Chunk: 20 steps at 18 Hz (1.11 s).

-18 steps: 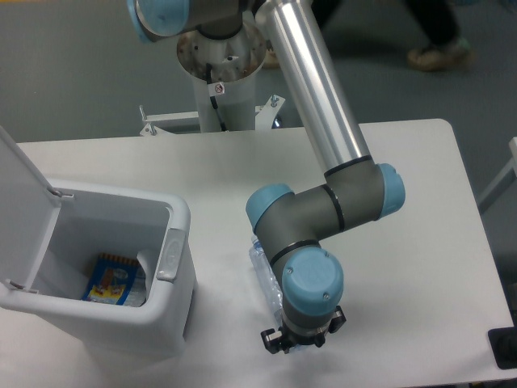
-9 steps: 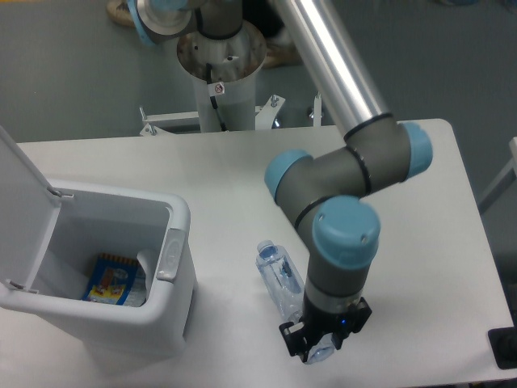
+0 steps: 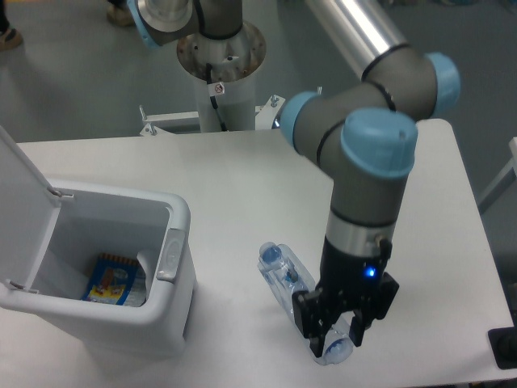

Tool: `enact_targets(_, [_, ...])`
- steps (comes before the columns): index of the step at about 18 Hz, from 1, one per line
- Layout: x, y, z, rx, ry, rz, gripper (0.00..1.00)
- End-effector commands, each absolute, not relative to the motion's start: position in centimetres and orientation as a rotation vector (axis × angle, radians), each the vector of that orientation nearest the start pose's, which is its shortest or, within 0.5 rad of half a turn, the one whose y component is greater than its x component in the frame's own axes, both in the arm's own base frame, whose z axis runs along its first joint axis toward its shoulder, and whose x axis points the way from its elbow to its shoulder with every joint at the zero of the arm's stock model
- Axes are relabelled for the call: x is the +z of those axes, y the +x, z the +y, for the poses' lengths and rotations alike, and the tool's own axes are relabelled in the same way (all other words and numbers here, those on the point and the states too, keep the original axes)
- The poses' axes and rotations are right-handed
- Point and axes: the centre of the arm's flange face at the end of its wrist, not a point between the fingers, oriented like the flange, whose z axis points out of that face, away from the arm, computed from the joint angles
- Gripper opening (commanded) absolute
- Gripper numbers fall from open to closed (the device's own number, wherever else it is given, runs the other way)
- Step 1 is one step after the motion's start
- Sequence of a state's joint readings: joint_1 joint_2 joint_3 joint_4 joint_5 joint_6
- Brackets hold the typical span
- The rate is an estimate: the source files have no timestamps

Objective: Place the trash in the trash can
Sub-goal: 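Carry the bottle over the trash bin and lower it inside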

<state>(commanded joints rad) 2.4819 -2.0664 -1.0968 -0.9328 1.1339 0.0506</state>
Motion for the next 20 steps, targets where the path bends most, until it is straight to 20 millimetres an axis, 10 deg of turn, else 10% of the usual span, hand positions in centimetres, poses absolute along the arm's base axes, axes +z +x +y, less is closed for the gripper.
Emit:
enact_targets(13, [63.4,-40.6,56.7,-0.41,-2.004,-0.511,0.51])
enact_targets(20, [62.1,-36.8,59.8,-0.513,-2.025,-0.445,0.52])
